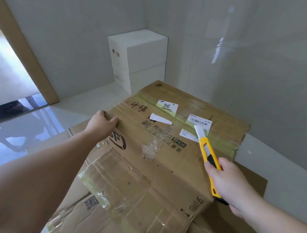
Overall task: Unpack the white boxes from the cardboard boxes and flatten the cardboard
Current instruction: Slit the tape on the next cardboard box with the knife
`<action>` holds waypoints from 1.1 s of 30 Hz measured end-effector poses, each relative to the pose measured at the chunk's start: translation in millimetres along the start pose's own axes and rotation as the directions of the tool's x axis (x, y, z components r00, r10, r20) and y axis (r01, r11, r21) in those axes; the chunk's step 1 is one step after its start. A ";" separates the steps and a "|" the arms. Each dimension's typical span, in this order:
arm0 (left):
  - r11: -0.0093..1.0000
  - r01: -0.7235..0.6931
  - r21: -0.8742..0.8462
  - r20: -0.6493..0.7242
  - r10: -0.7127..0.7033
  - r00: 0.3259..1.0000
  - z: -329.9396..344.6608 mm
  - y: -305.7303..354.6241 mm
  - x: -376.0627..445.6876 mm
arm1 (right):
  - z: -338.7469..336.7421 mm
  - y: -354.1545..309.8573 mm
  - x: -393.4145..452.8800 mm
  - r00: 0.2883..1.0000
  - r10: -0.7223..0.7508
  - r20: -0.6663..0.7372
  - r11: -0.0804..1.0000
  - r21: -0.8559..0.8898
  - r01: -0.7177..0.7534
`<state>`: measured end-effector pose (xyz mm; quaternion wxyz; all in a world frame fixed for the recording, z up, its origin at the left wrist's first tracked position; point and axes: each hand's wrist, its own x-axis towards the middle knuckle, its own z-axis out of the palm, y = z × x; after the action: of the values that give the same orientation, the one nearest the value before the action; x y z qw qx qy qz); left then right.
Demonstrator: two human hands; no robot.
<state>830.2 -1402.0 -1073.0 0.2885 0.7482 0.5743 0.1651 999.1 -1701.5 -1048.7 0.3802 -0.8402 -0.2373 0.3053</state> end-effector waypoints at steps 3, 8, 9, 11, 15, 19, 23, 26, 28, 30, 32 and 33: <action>0.999 0.047 0.016 -0.068 -0.046 0.997 -10.4 -16.1 -15.4 | -9.5 -13.6 33.9 0.997 -0.034 -0.063 0.997 -0.069 0.029; 0.958 -0.039 0.283 -0.134 0.080 0.988 -33.9 -51.4 -67.0 | -13.2 -46.2 105.1 0.935 -0.249 -0.251 0.873 -0.477 0.104; 0.947 -0.056 0.316 -0.138 0.104 0.985 -38.8 -50.0 -71.8 | -6.3 -52.9 106.4 0.910 -0.319 -0.264 0.839 -0.526 0.141; 0.945 -0.085 0.315 -0.150 0.138 0.979 -47.8 -42.7 -72.8 | 13.5 -64.4 93.4 0.853 -0.462 -0.242 0.811 -0.504 0.296; 0.933 -0.192 0.305 -0.117 0.237 0.965 -54.1 -24.5 -52.9 | 53.9 -59.7 48.0 0.915 -0.397 -0.067 0.913 -0.130 0.386; 0.870 -0.309 0.385 0.011 0.330 0.944 -47.1 0.9 -11.7 | 69.5 -37.5 21.7 0.976 -0.217 0.033 0.974 -0.063 0.219; 0.835 -0.321 0.447 0.100 0.310 0.945 -24.7 18.7 34.0 | 72.3 -29.9 22.5 0.997 -0.083 0.003 0.993 -0.088 0.083; 0.834 -0.301 0.463 0.136 0.268 0.954 -12.1 20.2 68.2 | 75.1 -41.2 22.3 1.000 -0.024 -0.011 0.998 0.056 0.025; 0.813 -0.283 0.509 0.134 0.250 0.959 -10.3 20.3 85.7 | 78.6 -47.8 22.0 1.000 -0.003 0.003 0.991 0.137 0.003; 0.832 -0.238 0.502 0.097 0.219 0.971 -11.9 17.8 102.3 | 84.5 -49.6 19.9 1.000 0.009 0.018 0.984 0.176 -0.012; 0.850 -0.206 0.485 0.104 0.178 0.978 -13.7 12.2 115.2 | 90.0 -50.3 18.3 1.000 0.016 0.016 0.979 0.203 -0.019; 0.855 -0.199 0.478 0.116 0.164 0.980 -14.5 9.0 119.0 | 92.5 -50.9 18.5 1.000 0.017 0.005 0.977 0.213 -0.018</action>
<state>862.8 -1286.5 -1066.2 0.0941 0.8528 0.5135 0.0147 939.4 -1613.7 -1063.4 0.4650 -0.7961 -0.1965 0.3337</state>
